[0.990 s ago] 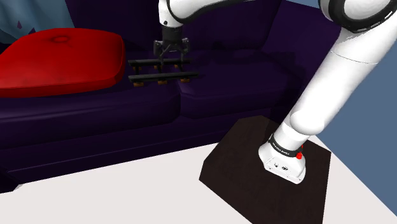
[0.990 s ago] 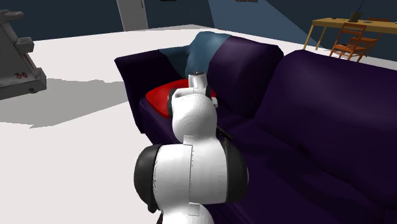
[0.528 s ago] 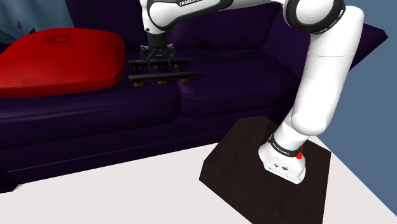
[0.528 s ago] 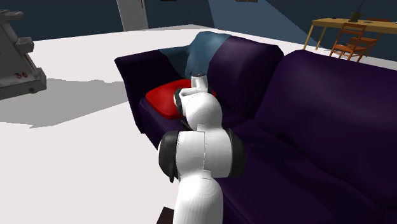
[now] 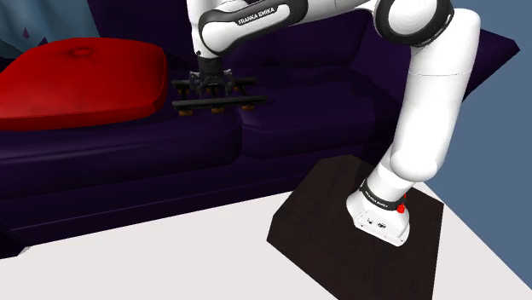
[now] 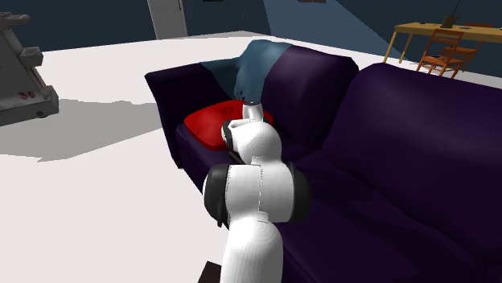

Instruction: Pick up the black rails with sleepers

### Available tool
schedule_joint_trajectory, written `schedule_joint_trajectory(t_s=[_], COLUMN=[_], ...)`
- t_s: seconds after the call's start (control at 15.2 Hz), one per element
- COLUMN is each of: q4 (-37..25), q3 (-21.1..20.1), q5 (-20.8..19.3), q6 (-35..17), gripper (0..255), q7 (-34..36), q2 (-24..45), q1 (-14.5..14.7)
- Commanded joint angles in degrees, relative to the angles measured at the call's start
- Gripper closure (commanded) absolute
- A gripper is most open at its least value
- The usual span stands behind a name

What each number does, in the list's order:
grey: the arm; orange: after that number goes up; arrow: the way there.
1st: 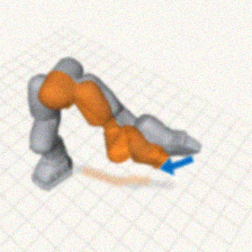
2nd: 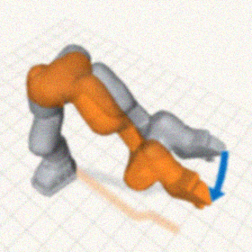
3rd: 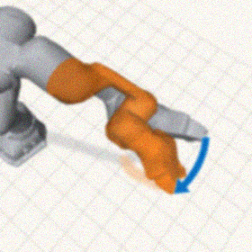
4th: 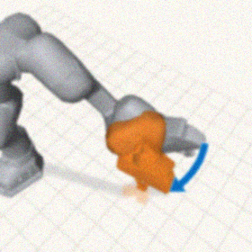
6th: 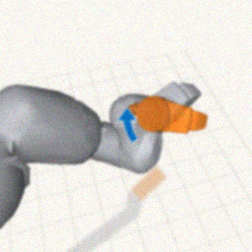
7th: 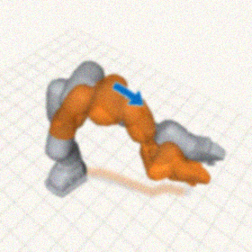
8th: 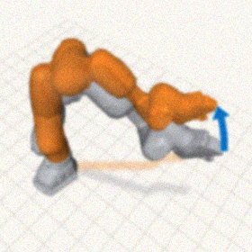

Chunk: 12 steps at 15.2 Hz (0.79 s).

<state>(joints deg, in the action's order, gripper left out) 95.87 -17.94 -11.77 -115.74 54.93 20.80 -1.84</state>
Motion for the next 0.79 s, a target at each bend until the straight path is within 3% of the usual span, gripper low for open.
schedule_joint_trajectory(t_s=[0.0, 0.73], q4=[0.08, -0.71], q3=[0.03, -0.09], q5=[-0.06, 0.20], q6=[-0.23, 1.04], gripper=[255, 255], q7=[0.02, -0.20], q2=[0.13, -0.39], q1=[0.00, -0.03])
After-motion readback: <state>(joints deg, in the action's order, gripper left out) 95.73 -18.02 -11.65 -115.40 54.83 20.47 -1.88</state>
